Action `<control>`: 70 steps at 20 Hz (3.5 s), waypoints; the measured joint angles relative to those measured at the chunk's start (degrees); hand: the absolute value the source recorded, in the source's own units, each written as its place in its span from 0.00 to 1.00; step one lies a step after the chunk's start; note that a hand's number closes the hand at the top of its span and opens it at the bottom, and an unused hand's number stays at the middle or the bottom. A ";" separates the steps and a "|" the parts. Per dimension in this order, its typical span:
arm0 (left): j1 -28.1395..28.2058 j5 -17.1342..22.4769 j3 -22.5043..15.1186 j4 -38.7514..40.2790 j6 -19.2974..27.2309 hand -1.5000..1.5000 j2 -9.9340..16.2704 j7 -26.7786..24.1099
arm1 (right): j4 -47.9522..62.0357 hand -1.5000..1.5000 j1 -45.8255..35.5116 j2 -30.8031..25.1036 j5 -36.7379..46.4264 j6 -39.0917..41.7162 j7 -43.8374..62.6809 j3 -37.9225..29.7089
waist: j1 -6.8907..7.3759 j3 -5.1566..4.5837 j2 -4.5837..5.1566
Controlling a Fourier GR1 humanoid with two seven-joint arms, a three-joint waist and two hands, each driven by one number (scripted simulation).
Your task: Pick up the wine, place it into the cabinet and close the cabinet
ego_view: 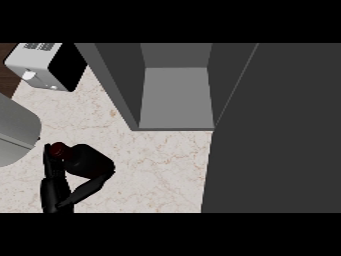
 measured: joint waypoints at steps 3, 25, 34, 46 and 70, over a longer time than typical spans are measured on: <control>-1.95 0.48 1.45 4.87 -1.84 0.00 -0.70 -2.23 | 0.08 0.00 0.08 -0.07 0.00 0.48 -0.24 -0.45 | 0.01 0.00 0.01; -15.06 4.89 7.10 30.32 -16.18 1.00 -1.54 -17.55 | -0.17 0.00 -0.05 -0.03 -0.78 0.39 1.12 -1.08 | -0.20 0.09 -0.06; -12.92 4.91 5.16 32.38 -36.72 1.00 5.44 -20.00 | 0.03 0.00 0.45 -0.11 -0.60 0.51 0.60 -0.42 | -0.15 0.01 -0.05; -3.91 4.13 -0.59 9.78 -35.99 1.00 2.91 -11.24 | -0.06 0.00 -0.70 -0.39 -0.93 -0.28 2.44 -0.59 | 0.44 0.06 -0.16; -4.35 -4.11 -15.50 -26.58 -13.23 1.00 -3.82 18.92 | 0.46 0.00 1.10 -0.50 -0.59 1.36 -0.76 -4.01 | -0.01 0.03 -0.03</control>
